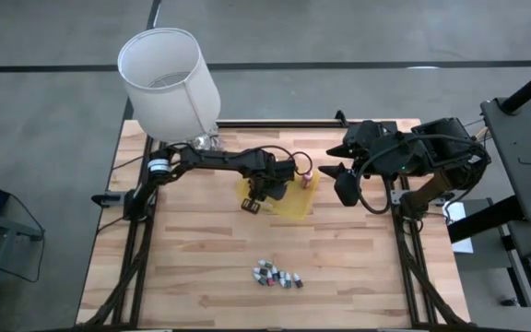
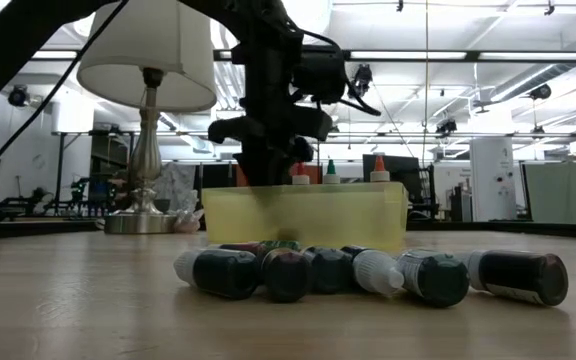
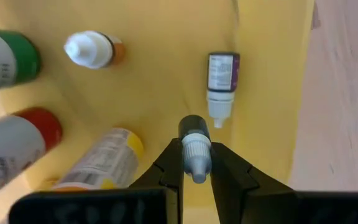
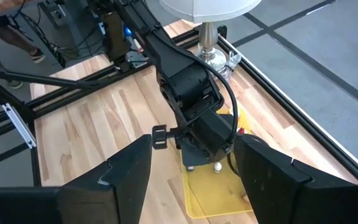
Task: Pick & Place food coloring
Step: Put the small green food coloring bottle into the yellow bin
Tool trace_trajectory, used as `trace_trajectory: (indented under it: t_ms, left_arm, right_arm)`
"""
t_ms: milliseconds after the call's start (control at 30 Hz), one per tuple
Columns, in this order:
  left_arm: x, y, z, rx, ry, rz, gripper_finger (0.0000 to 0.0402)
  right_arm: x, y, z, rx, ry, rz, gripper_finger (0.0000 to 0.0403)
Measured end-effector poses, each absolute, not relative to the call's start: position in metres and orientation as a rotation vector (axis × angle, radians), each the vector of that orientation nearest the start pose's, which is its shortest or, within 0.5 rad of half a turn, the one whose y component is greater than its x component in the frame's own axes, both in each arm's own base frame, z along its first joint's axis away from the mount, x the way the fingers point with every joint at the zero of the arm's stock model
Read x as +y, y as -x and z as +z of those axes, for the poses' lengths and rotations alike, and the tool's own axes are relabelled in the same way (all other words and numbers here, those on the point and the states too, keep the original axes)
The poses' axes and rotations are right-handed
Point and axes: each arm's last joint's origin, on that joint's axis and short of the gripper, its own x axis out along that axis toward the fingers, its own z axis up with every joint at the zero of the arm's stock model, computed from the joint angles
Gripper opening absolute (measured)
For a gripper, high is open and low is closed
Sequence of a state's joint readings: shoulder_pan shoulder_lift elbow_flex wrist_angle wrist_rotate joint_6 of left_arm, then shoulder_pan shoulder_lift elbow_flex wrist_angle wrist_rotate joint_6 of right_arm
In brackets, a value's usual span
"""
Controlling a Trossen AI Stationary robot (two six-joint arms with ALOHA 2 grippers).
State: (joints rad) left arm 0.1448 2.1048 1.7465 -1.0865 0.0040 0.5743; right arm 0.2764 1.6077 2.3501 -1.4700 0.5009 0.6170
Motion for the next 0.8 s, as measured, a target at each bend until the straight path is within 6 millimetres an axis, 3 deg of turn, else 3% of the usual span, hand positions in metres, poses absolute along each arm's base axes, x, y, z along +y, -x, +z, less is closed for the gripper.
trace_trajectory:
  t_ms: [467, 800]
  left_arm:
    - [0.0589, -0.4073, 0.1964, 1.46, -0.356, -0.322, 0.0032]
    - [0.0583, -0.4076, 0.1965, 1.461, -0.34, -0.307, 0.0095]
  right_arm:
    - [0.0519, -0.2343, 0.5148, 0.579, -0.31, -0.413, 0.0219]
    - [0.0513, -0.2344, 0.5151, 0.572, -0.288, -0.426, 0.0219]
